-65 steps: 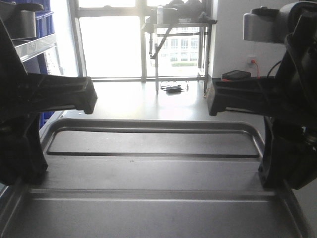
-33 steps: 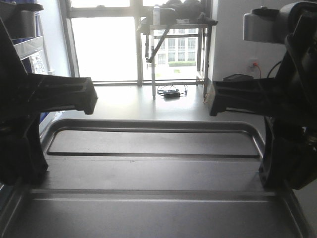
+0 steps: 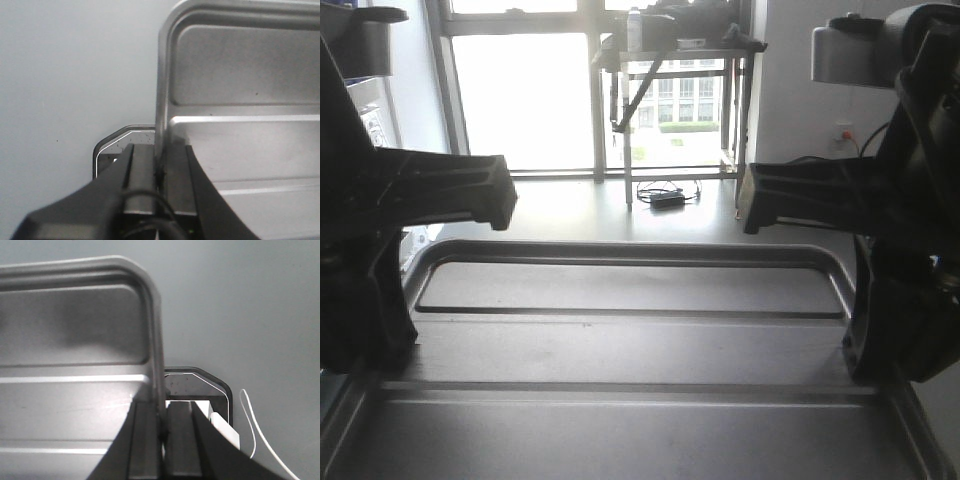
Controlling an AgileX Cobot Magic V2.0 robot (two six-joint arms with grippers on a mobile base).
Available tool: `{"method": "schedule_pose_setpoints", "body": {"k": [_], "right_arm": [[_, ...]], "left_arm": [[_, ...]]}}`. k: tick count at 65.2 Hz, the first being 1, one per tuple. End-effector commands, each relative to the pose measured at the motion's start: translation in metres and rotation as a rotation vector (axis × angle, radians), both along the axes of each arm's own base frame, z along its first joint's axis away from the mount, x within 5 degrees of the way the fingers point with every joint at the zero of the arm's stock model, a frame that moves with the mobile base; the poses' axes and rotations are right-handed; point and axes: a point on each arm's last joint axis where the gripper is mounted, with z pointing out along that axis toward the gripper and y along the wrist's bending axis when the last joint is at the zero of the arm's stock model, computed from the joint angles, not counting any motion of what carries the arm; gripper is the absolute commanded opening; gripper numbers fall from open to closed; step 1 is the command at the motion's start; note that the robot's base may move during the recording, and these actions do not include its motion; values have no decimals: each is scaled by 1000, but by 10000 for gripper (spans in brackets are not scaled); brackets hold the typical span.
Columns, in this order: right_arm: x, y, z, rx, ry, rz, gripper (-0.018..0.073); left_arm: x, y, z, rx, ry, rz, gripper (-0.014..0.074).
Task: Grab silver tray and stack on right shelf
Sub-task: 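Keep holding the tray with both grippers while the base drives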
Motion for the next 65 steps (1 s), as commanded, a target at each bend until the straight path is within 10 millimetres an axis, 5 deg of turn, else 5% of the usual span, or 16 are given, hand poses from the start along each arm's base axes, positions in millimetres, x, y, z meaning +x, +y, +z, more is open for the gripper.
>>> {"method": "schedule_pose_setpoints", "body": {"k": [1,65], "right_arm": [[3,-1,15,29,-76,8,58],[3,-1,15,30,-76,8,58]], "left_arm": [[-1,0,13,-31,-35,-6,-100],[-1,0,13,-31,-35,-6,-100]]}}
